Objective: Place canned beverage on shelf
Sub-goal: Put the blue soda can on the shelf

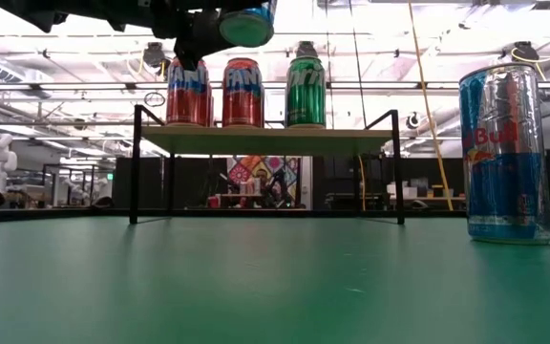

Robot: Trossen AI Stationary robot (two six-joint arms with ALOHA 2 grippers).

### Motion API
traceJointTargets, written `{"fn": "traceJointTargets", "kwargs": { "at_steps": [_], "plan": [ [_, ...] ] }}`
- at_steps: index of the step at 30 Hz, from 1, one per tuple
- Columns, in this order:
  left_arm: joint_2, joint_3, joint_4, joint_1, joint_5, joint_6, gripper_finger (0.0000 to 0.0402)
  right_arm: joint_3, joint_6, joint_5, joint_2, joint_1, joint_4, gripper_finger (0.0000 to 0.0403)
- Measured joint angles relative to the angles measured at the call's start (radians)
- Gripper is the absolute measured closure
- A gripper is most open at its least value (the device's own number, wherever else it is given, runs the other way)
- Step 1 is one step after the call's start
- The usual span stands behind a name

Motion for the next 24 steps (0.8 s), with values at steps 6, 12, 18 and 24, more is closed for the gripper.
{"fn": "traceJointTargets", "kwargs": {
  "at_steps": [6, 12, 18, 24],
  "plan": [
    [0.0, 0.0, 0.009, 0.0, -0.003, 0.0, 0.0178, 0.0, -0.038, -0.001, 0.033, 0.001, 0.016, 0.0094],
    [-0.001, 0.0, 0.008, 0.001, -0.006, 0.0, 0.0178, 0.0, -0.085, -0.002, 0.031, 0.0, 0.048, 0.0101],
    [-0.001, 0.0, 0.012, 0.002, -0.008, 0.016, 0.0178, 0.0, -0.069, -0.053, 0.032, -0.014, 0.061, 0.0142],
    [-0.001, 0.0, 0.017, 0.001, -0.009, 0.018, 0.0178, 0.0, -0.064, -0.054, 0.032, -0.017, 0.056, 0.0157]
  ]
}}
